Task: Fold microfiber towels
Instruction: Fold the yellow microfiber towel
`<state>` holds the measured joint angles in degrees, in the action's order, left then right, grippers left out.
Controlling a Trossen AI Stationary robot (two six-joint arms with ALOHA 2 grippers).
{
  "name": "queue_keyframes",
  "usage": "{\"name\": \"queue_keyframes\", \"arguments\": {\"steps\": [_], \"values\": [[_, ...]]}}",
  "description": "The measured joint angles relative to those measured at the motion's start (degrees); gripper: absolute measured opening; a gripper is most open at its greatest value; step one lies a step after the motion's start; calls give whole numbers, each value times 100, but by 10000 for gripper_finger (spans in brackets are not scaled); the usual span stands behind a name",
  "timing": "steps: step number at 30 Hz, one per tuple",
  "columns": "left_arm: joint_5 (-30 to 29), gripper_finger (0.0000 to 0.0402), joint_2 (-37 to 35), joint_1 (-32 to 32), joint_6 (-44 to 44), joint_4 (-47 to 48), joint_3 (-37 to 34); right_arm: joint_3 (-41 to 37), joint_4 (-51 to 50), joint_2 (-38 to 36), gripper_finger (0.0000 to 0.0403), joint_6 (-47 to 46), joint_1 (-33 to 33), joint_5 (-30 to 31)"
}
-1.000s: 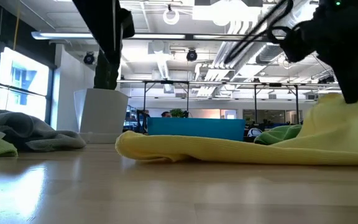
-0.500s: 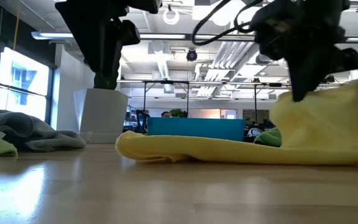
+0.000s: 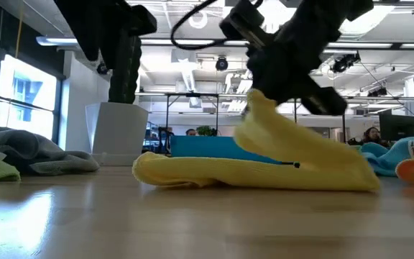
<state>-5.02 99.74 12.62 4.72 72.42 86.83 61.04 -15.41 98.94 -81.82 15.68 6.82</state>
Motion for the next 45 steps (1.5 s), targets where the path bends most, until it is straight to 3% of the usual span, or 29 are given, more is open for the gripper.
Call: {"name": "queue_keyframes", "arguments": {"steps": [15, 38, 45], "values": [[-118, 131, -839, 0, -40, 123, 0, -2, 1688, 844, 0, 83, -35, 327], [-342, 131, -864, 1, -122, 130, -12, -2, 2686, 895, 0, 955, -119, 903], [-514, 131, -977, 0, -193, 116, -15, -2, 3519, 895, 0, 1625, -135, 930]]}}
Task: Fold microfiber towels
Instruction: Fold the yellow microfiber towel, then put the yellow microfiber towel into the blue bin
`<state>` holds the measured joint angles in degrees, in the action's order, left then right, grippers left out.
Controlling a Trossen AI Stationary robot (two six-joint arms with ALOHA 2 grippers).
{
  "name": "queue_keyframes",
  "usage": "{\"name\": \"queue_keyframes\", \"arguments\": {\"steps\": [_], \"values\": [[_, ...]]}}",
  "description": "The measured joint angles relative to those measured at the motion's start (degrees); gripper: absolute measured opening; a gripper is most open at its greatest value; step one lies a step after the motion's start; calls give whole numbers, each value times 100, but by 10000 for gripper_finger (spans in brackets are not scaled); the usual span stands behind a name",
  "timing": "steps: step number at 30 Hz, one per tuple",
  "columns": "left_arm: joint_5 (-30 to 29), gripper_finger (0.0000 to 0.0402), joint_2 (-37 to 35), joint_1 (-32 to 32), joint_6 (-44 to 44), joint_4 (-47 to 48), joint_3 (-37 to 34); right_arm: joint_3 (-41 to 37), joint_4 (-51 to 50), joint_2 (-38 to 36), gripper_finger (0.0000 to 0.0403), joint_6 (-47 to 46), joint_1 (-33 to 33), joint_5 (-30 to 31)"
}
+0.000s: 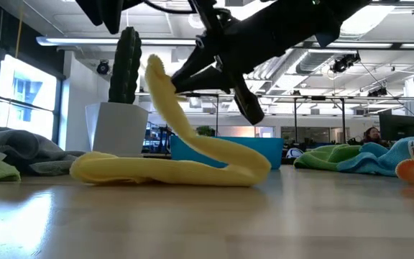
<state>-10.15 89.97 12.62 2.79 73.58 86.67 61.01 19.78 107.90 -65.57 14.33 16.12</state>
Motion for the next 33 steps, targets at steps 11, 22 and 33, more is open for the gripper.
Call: {"name": "queue_keyframes", "arguments": {"steps": [11, 22, 33], "values": [[-4, 131, -8, 0, -2, 1, 0, 0, 506, 355, 0, 144, -325, -331], [-15, 131, -8, -38, -2, 0, -1, 2, 768, 472, 9, 605, -383, -771], [-59, 131, -8, -214, 4, -2, -2, 2, 912, 468, 174, 1058, -377, -1248]]}}
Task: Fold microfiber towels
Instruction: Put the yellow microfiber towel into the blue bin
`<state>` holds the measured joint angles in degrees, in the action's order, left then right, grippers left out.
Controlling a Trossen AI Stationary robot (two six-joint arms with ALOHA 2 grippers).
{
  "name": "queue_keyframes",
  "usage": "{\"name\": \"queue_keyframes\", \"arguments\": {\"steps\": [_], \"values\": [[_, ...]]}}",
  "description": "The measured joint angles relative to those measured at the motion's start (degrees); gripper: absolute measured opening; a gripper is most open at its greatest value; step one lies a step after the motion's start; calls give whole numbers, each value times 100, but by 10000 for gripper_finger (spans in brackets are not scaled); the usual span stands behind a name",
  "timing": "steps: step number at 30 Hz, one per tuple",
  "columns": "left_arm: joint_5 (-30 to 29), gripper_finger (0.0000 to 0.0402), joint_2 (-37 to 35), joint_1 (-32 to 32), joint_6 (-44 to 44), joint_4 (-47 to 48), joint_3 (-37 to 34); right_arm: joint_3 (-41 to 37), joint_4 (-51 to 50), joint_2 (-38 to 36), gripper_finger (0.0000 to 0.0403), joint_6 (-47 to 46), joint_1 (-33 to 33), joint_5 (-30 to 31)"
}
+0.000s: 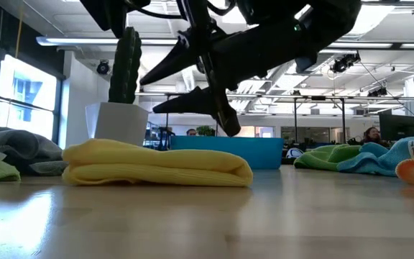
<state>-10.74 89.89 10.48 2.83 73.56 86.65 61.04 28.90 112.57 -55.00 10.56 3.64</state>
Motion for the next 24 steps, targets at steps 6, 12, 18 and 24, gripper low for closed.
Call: {"name": "queue_keyframes", "arguments": {"steps": [6, 12, 18, 24], "values": [[0, 131, 0, 0, -2, 0, 0, 0, -362, -2, 191, -379, -95, -840], [0, 131, 2, 0, -2, -2, 1, 0, -1005, -22, 192, -668, 4, -827], [-46, 131, 4, 0, -107, -1, 1, 0, -1706, -340, 192, -1063, 191, -672], [-56, 131, 4, -6, -403, -9, 1, 0, -3293, -832, 192, -1500, 405, 108]]}}
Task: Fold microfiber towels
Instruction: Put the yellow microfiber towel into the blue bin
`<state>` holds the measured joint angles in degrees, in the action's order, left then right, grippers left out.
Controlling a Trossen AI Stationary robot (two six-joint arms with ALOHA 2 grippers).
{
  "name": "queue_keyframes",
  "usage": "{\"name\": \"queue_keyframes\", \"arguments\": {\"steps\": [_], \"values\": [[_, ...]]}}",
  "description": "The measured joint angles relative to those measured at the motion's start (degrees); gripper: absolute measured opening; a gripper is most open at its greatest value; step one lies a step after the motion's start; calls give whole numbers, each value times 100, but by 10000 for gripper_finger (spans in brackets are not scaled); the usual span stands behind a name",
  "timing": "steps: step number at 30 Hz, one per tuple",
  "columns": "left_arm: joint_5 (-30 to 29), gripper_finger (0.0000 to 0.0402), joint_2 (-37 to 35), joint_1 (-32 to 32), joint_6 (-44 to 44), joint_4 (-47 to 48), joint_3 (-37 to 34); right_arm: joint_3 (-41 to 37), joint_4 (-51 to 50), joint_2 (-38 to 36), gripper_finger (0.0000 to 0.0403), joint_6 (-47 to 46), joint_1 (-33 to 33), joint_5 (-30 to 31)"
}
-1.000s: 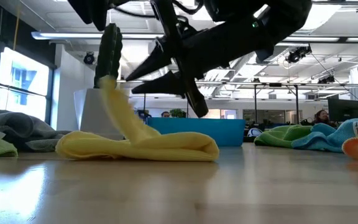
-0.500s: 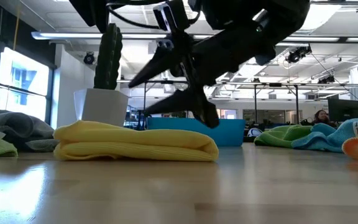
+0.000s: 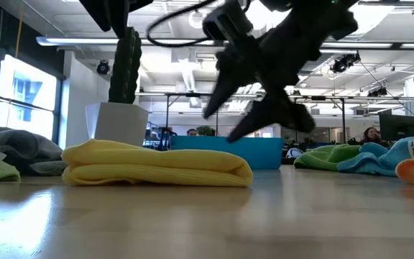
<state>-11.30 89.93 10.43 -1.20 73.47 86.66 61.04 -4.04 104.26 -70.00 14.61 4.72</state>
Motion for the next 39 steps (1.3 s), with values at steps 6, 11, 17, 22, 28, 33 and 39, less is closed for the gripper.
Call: {"name": "queue_keyframes", "arguments": {"steps": [6, 11, 17, 22, 28, 33, 39], "values": [[-8, 131, 0, -135, -159, -8, -1, 2, -400, 186, 192, -756, 54, 231], [-28, 131, 0, -254, -284, -9, 1, 0, -518, 335, 192, -1172, -62, 450], [-29, 131, 0, -358, -503, -13, 0, -2, -524, 379, 192, -1170, -220, 797], [-29, 131, 0, -441, -504, -11, 1, -2, -341, 418, 192, -923, -340, 912], [-48, 131, 0, -447, -504, 8, 1, 2, 202, 772, 192, -902, -343, 724], [-49, 131, 0, -447, -575, 11, 1, 2, 346, 822, 164, -1133, -341, 679], [-115, 131, -3, -447, -653, 51, -1, 2, 298, 851, 39, -1162, -341, 687]]}}
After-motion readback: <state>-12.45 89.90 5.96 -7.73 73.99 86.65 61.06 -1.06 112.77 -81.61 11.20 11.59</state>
